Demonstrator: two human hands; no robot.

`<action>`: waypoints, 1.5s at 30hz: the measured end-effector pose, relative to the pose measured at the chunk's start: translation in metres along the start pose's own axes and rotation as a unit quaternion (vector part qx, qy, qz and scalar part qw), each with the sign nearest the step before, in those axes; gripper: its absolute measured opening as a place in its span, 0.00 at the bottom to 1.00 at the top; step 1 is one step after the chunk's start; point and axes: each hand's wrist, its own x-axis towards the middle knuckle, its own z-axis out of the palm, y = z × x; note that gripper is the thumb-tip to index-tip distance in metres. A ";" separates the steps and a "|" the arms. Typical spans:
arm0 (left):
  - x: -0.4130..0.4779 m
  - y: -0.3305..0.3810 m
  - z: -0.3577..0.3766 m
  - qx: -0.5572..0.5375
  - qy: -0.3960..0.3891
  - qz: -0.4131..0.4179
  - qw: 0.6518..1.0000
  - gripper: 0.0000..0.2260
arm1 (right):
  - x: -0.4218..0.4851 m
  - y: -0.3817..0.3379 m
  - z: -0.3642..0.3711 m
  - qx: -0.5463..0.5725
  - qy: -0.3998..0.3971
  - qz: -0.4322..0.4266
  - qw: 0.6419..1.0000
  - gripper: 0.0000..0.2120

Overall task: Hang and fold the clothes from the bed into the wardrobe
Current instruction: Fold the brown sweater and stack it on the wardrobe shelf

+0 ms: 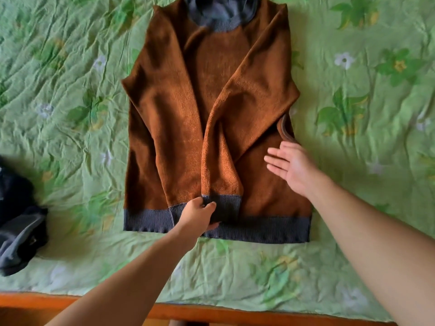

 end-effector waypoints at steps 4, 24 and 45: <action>0.002 -0.003 0.000 0.012 -0.037 0.016 0.999 0.02 | 0.016 -0.023 0.013 0.048 -0.043 0.034 0.997 0.24; 0.002 0.025 -0.031 0.387 -0.220 -0.009 0.896 0.20 | 0.052 -0.046 0.008 -0.196 0.065 -0.149 0.967 0.29; 0.122 0.322 0.092 0.133 -0.067 0.363 0.920 0.11 | 0.108 -0.133 0.030 0.266 0.026 -0.017 0.963 0.20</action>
